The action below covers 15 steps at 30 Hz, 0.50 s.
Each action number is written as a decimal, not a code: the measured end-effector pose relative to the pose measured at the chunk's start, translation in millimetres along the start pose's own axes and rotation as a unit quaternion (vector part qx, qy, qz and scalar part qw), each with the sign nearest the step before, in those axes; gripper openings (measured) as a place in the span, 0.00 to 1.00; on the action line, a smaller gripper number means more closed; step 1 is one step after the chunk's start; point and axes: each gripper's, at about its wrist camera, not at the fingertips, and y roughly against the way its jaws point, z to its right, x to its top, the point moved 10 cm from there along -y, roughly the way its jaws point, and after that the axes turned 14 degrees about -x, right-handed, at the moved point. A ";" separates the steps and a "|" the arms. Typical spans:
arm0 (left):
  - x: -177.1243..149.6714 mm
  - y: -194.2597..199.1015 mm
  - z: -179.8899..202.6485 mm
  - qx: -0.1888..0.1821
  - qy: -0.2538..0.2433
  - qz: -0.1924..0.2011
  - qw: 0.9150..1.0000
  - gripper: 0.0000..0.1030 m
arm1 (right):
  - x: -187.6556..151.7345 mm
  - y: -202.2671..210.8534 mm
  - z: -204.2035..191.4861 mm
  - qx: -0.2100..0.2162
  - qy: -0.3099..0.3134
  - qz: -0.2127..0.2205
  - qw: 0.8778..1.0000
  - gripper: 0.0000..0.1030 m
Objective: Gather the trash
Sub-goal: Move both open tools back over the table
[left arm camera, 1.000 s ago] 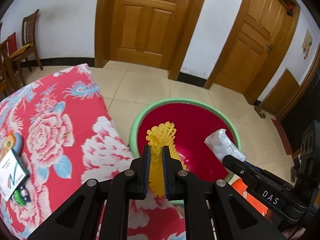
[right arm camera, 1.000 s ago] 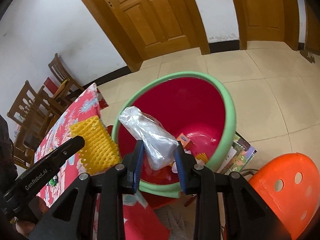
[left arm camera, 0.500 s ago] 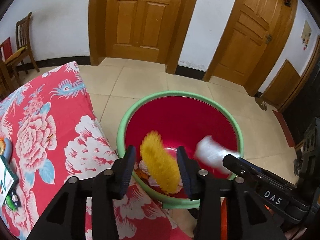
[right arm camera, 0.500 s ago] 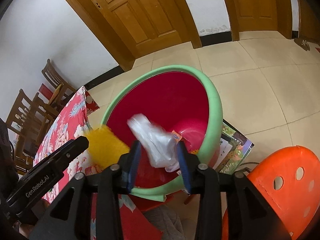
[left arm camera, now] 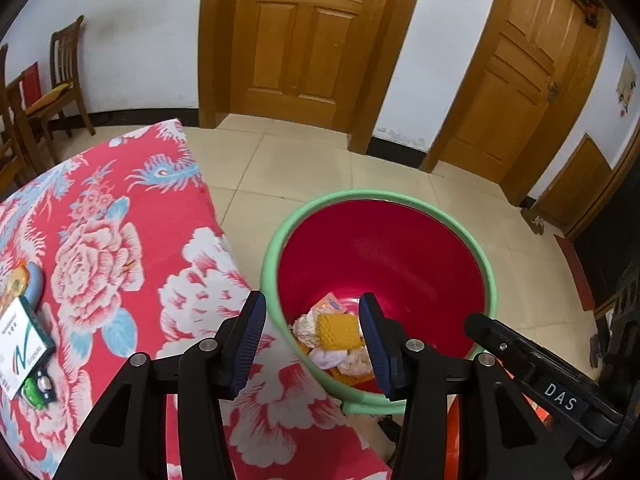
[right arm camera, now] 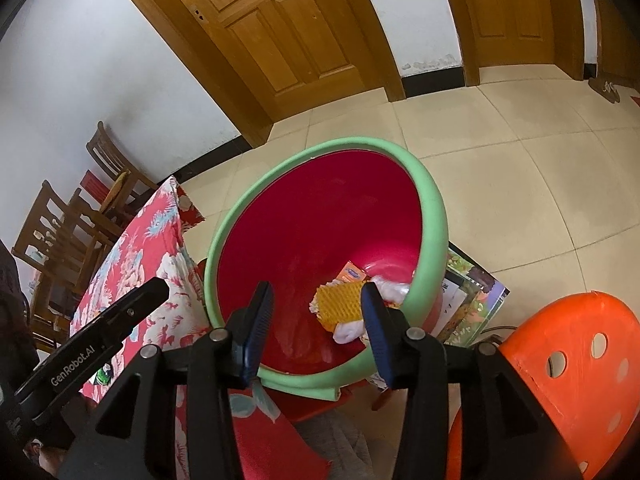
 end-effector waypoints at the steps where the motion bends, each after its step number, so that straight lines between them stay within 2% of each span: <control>1: -0.2 2.8 -1.8 0.001 0.002 0.002 1.000 0.48 | 0.0 1.5 -1.8 0.001 0.001 0.001 1.000 0.47; 15: 0.2 48.5 -44.8 0.037 0.030 0.034 0.998 0.50 | -8.4 13.4 -34.8 0.022 0.022 0.002 1.000 0.52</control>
